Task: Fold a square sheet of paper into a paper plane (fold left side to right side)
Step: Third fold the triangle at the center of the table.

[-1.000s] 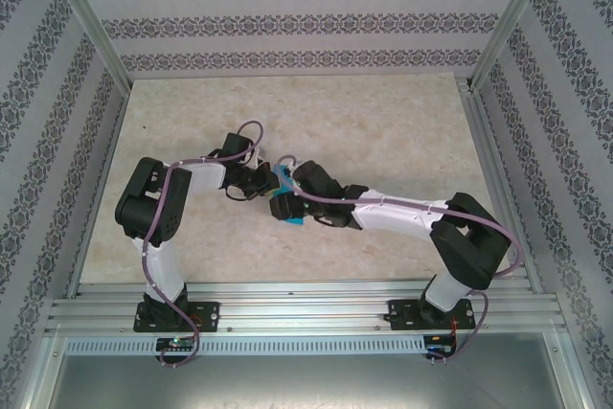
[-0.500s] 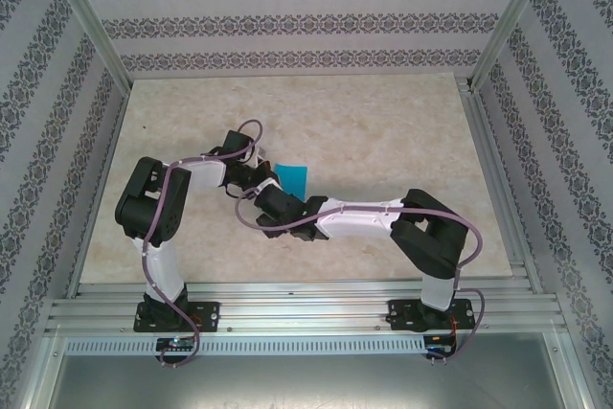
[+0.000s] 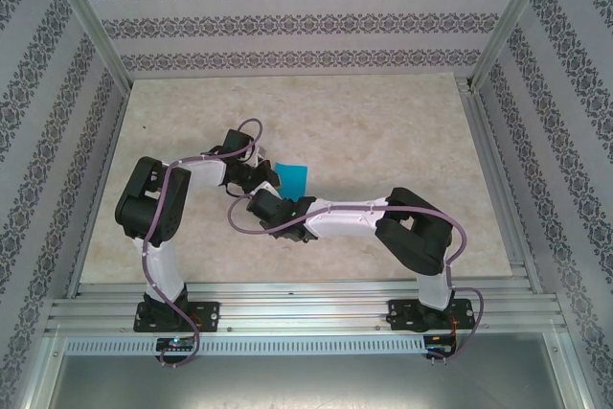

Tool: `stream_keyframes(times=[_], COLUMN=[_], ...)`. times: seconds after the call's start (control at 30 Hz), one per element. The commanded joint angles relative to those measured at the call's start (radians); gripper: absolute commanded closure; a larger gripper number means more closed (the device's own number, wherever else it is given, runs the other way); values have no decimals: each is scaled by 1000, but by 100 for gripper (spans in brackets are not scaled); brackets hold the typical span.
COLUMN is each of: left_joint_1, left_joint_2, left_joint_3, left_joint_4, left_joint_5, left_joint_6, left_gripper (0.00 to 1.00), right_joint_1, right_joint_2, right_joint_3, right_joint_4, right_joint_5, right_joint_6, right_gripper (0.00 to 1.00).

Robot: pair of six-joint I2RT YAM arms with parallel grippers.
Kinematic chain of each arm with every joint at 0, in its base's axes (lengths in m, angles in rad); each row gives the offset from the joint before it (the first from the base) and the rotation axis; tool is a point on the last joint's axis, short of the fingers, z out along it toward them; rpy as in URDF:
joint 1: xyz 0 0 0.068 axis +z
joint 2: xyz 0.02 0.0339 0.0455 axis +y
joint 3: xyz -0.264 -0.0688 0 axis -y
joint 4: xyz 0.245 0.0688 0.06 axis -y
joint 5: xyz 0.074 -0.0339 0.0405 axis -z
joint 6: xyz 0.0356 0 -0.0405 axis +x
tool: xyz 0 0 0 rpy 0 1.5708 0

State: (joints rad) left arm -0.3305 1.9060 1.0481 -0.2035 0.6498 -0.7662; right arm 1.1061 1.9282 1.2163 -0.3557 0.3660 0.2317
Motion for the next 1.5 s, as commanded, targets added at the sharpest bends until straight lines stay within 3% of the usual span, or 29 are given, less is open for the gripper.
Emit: stream_keyframes(times=[0.0, 0.23, 0.37, 0.57, 0.77, 0.83, 0.97, 1.17, 1.47], left_joint_1=[-14, -15, -15, -2, 38, 47, 31, -30, -68], left_joint_2=[-6, -8, -24, -91, -155, -153, -68, 112, 268], left_joint_3=[14, 8, 9, 57, 117, 139, 200, 351, 450], left_joint_4=[-17, -19, -40, -177, -338, -359, -318, -313, -369], left_joint_5=[11, 9, 4, -42, -90, -93, -10, 14, -57], left_joint_6=[1, 8, 31, 122, 226, 248, 247, 253, 285], left_gripper=[100, 100, 100, 66, 53, 55, 69, 77, 80], right_joint_1=[10, -12, -45, -90, -121, -129, -147, -168, -200], right_joint_2=[-28, -70, -96, -123, -142, -151, -156, -165, -158], right_joint_3=[4, -25, -54, -108, -146, -158, -170, -176, -185], right_joint_4=[13, 38, 58, 104, 138, 154, 162, 167, 174], right_joint_5=[16, -28, -101, -242, -306, -329, -350, -373, -424], right_joint_6=[-8, -8, -1, 0, 12, 14, 18, 26, 40], right_gripper=[72, 100, 100, 100, 100, 100, 100, 100, 100])
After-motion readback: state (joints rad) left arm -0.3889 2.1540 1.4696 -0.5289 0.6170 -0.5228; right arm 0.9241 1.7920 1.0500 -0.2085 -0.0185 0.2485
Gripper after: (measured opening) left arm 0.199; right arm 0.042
